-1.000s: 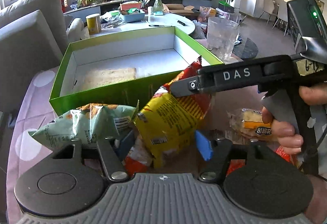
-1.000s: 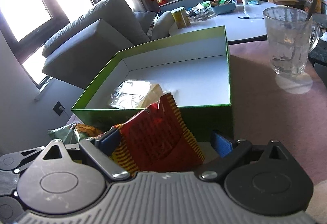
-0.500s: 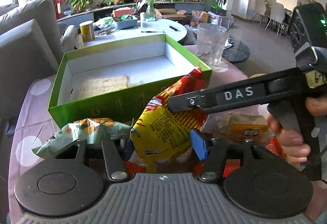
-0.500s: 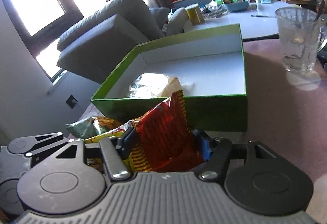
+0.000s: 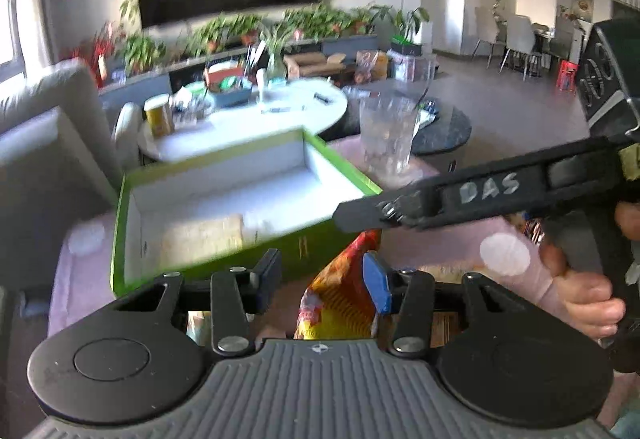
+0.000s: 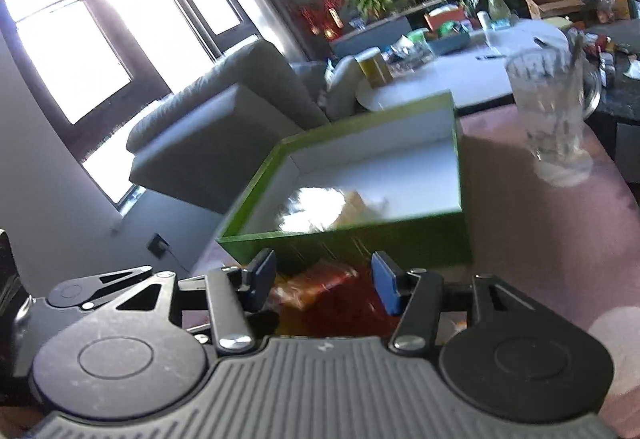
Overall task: Organize snacks
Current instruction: 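Lift the yellow-red chip bag with the left gripper over the box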
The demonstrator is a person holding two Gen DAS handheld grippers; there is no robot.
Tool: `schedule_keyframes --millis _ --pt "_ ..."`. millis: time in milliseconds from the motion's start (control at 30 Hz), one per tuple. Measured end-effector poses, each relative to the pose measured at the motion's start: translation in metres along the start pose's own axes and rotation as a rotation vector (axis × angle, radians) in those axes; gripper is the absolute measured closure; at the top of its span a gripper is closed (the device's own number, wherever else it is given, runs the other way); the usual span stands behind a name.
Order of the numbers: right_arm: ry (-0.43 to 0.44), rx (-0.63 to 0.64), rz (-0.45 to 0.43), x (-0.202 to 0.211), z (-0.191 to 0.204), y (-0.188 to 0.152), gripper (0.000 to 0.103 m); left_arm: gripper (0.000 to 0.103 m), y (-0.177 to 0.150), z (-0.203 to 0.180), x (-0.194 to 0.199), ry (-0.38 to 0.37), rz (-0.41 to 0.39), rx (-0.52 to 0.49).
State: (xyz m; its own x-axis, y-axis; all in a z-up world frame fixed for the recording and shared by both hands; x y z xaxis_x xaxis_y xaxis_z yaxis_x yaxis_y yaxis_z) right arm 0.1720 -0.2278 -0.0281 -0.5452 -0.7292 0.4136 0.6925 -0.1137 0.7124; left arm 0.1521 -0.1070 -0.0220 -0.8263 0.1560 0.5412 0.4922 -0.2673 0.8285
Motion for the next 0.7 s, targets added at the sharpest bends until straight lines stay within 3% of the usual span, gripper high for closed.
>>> schedule_keyframes --millis 133,267,367,500,533,600,667,700 --pt "-0.016 0.056 -0.027 -0.002 0.007 0.011 0.049 0.056 0.005 0.003 0.000 0.031 -0.008 -0.028" --pt "-0.037 0.106 0.002 -0.006 -0.008 0.007 0.044 0.028 -0.014 0.012 0.006 0.048 0.009 0.000" --pt "-0.085 0.108 0.038 -0.013 -0.024 -0.001 0.041 0.024 -0.027 0.011 0.012 0.026 0.020 -0.019" --pt "-0.077 0.082 0.094 -0.029 -0.031 -0.014 0.040 0.022 -0.053 -0.009 0.010 -0.054 0.073 -0.098" --pt "-0.071 0.084 0.107 -0.033 -0.031 -0.017 0.040 0.023 -0.059 -0.012 0.005 -0.047 0.087 -0.119" --pt "-0.075 0.098 0.126 -0.041 -0.032 -0.021 0.040 0.043 -0.066 -0.016 -0.009 -0.035 0.126 -0.138" --pt "-0.093 0.104 0.132 -0.046 -0.031 -0.023 0.041 0.075 -0.069 -0.012 -0.022 -0.037 0.169 -0.092" --pt "-0.096 0.106 0.134 -0.047 -0.031 -0.024 0.041 0.076 -0.068 -0.007 -0.028 -0.050 0.191 -0.047"
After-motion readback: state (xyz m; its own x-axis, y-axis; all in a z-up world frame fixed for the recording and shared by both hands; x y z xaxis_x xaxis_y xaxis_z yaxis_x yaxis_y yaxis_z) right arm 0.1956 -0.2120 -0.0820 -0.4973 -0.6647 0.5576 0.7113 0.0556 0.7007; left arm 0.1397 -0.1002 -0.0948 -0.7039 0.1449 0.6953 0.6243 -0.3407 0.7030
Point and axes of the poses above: each gripper's, at about its wrist camera, not at the fingertips, and x roughly against the way its jaws point, z to its left, y to its top, the point moved 7 cm from there along -x, roughly the way its jaws point, and after that the axes turned 9 degrees about y, right-handed, at the moved point
